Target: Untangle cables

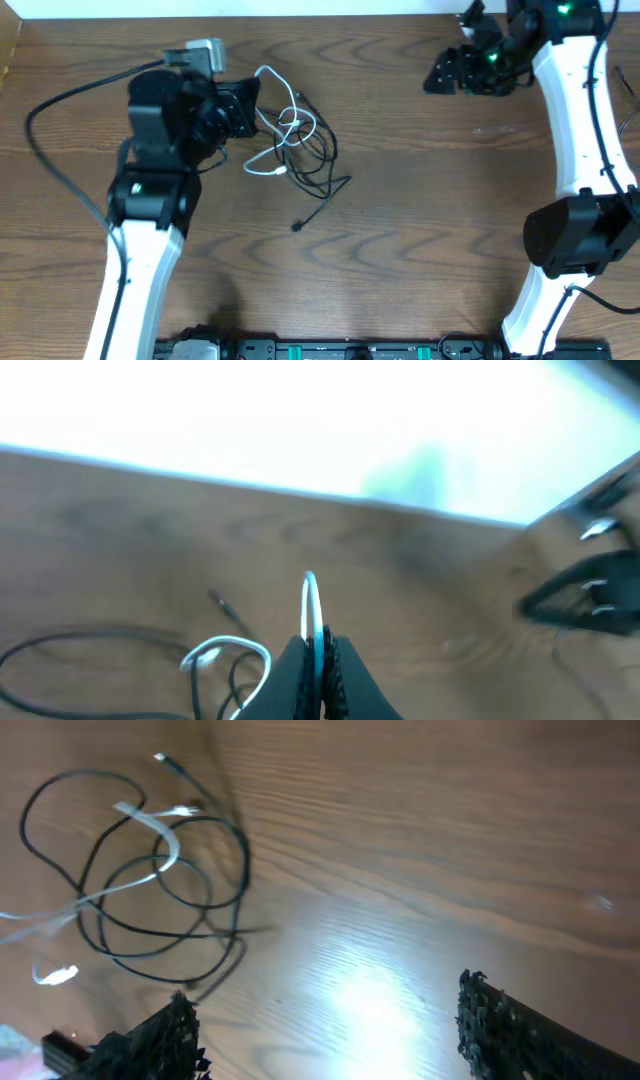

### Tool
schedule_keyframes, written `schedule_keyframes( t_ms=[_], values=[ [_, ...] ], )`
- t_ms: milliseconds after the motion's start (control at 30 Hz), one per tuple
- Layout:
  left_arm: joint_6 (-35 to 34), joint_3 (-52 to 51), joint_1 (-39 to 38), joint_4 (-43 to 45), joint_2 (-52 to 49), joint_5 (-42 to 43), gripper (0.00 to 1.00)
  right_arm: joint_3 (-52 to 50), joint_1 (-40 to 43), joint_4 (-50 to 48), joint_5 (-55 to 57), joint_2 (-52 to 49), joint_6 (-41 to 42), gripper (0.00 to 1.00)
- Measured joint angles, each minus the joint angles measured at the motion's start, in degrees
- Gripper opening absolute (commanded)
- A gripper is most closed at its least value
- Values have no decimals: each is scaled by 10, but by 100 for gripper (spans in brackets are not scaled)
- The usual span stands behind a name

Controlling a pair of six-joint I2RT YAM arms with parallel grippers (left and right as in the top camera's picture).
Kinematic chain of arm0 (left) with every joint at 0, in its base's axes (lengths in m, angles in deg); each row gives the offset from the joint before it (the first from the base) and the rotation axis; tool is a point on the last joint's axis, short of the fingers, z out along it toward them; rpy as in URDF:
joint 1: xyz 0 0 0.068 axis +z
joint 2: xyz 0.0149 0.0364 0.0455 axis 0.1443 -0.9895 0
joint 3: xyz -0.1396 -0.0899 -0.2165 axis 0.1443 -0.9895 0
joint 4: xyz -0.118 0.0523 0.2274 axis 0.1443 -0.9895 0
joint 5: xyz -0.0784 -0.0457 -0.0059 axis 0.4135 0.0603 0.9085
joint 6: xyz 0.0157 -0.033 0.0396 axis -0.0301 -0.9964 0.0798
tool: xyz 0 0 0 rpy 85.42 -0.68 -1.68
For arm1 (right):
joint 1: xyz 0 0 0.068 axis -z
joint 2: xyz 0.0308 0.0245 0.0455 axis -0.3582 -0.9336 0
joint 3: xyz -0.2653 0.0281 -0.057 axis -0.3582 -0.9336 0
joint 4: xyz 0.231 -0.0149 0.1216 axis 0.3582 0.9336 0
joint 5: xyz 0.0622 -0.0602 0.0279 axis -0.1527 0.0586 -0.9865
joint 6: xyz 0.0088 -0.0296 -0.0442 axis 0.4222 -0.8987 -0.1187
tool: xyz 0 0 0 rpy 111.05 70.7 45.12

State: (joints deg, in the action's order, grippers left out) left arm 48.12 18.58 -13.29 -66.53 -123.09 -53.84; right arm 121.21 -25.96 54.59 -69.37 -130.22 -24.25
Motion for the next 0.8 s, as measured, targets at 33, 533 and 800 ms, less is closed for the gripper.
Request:
schedule_keyframes(
  t_ms=[33, 533, 800],
  values=[
    [-7, 0, 0, 3, 12, 0, 7, -1, -8, -7, -7, 0, 0, 80],
    [-110, 0, 0, 110, 80, 16, 7, -10, -130, -144, -123, 0, 0, 88],
    [-129, 0, 0, 74, 71, 43, 7, -10, -182, -224, -190, 0, 2, 93]
  ],
)
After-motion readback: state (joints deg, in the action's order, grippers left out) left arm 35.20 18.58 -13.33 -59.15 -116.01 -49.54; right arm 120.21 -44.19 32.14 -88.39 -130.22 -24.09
